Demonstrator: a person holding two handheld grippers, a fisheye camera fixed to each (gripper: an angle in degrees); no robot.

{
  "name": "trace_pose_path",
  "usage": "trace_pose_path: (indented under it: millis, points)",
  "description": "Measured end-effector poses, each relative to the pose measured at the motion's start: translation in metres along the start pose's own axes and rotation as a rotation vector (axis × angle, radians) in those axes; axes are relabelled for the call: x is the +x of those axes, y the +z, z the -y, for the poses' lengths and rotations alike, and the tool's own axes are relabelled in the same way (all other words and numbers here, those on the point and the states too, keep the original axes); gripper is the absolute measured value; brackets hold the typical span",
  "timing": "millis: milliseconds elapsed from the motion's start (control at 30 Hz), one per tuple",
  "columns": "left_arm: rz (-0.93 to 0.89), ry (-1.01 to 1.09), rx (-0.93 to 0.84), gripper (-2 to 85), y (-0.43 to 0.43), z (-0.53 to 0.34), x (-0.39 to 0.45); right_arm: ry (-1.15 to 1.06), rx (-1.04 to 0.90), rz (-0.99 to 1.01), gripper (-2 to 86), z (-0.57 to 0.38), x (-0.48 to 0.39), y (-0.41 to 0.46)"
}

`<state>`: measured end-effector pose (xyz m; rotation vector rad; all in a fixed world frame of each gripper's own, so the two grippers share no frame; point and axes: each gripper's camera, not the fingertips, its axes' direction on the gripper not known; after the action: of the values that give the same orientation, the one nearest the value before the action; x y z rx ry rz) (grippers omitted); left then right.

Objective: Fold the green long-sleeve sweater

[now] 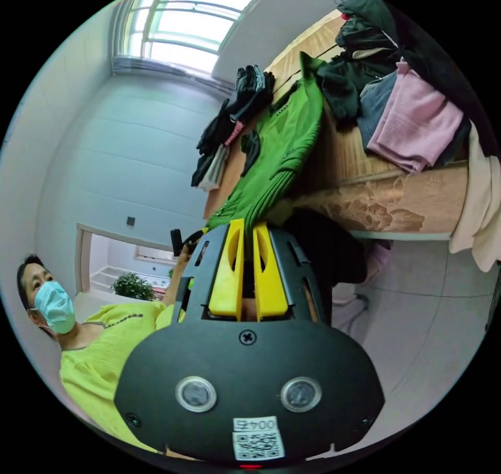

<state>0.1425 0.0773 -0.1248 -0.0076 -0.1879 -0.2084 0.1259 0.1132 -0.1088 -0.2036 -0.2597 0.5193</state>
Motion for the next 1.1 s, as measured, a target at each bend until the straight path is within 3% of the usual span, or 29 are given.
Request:
trace_pose_path:
  millis: [267, 433, 500, 633, 800, 933, 1033, 1100]
  points:
    - [0.030, -0.025, -0.120, 2.2, 0.042, -0.083, -0.019, 0.139, -0.068, -0.053, 3.7, -0.095, 0.021, 0.066]
    - [-0.037, -0.065, -0.069, 2.3, 0.052, -0.117, -0.035, 0.193, 0.012, 0.012, 4.8, -0.120, 0.026, 0.084]
    - [-0.010, -0.050, -0.014, 2.2, 0.036, -0.123, -0.030, 0.099, 0.071, -0.158, 4.6, -0.118, -0.016, 0.077]
    - [0.240, 0.180, 0.117, 1.6, 0.008, -0.113, 0.034, -0.146, 0.155, -0.563, 5.1, -0.097, -0.106, 0.096]
    - [0.486, 0.430, 0.034, 0.9, 0.111, -0.088, 0.102, -0.399, 0.121, -0.978, 1.6, -0.024, -0.164, 0.226]
    - [0.685, 0.548, -0.107, 0.6, 0.226, -0.095, 0.133, -0.458, 0.084, -1.136, -0.3, 0.016, -0.165, 0.312]
    - [0.672, 0.575, -0.237, 0.5, 0.278, -0.112, 0.137, -0.442, 0.019, -1.136, -0.6, 0.034, -0.156, 0.359]
    - [0.700, 0.594, -0.181, 0.4, 0.285, -0.127, 0.142, -0.445, -0.069, -1.136, -0.7, 0.038, -0.143, 0.392]
